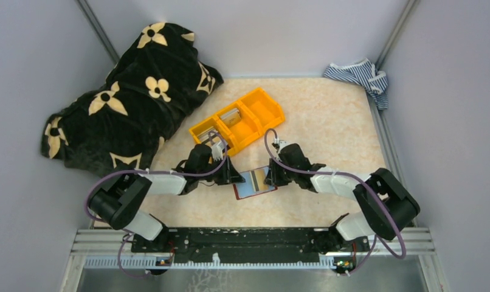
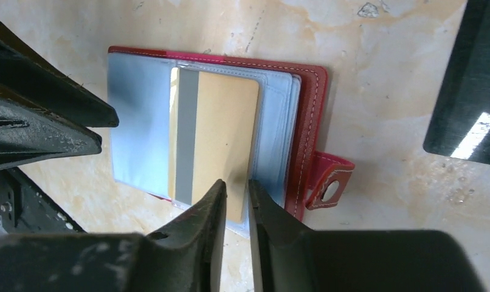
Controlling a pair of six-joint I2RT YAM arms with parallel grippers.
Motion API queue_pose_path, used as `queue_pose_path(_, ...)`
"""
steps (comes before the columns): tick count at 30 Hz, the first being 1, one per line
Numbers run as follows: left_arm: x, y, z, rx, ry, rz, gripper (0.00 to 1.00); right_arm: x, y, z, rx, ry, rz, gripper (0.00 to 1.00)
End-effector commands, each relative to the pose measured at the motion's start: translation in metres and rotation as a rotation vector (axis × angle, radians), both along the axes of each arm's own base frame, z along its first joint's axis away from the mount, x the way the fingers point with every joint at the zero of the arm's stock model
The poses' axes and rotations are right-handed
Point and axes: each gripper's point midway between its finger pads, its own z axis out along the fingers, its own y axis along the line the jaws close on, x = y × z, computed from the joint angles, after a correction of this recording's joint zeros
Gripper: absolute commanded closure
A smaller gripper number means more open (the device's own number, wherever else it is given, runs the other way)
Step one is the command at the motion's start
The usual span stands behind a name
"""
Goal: Take the credit cards out of the card holder
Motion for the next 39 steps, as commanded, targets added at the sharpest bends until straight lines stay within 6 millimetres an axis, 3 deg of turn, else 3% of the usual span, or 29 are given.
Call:
queue_pose_path(1,-0.006,0.006,-0.005,0.022,-0.014,-0.006,0.65,0.004,-0.011,0.001,-0.036,-0.018,-0.039,0.83)
queue_pose_path(5,-0.005,0.008,-0.009,0.035,-0.013,0.001,0.65,0.004,-0.013,0.007,-0.02,-0.033,-0.057,0.87)
queue_pose_path(9,-0.007,0.006,-0.014,0.029,0.007,-0.004,0.65,0.006,-0.013,0.018,-0.013,-0.052,-0.055,0.69)
queue_pose_path(11,-0.007,0.005,-0.016,0.027,0.012,-0.007,0.66,0.006,-0.015,0.021,-0.016,-0.063,-0.068,0.68)
queue_pose_path(20,-0.007,0.005,-0.02,0.038,0.023,-0.011,0.65,-0.001,-0.021,0.001,-0.043,-0.025,-0.074,1.0)
queue_pose_path(29,-0.008,0.007,-0.025,0.052,0.033,-0.008,0.65,-0.007,-0.02,-0.012,-0.039,0.003,-0.055,1.0)
queue_pose_path(39,-0.01,0.005,-0.028,0.054,0.045,-0.02,0.65,-0.008,-0.002,-0.004,0.05,0.008,-0.015,1.0)
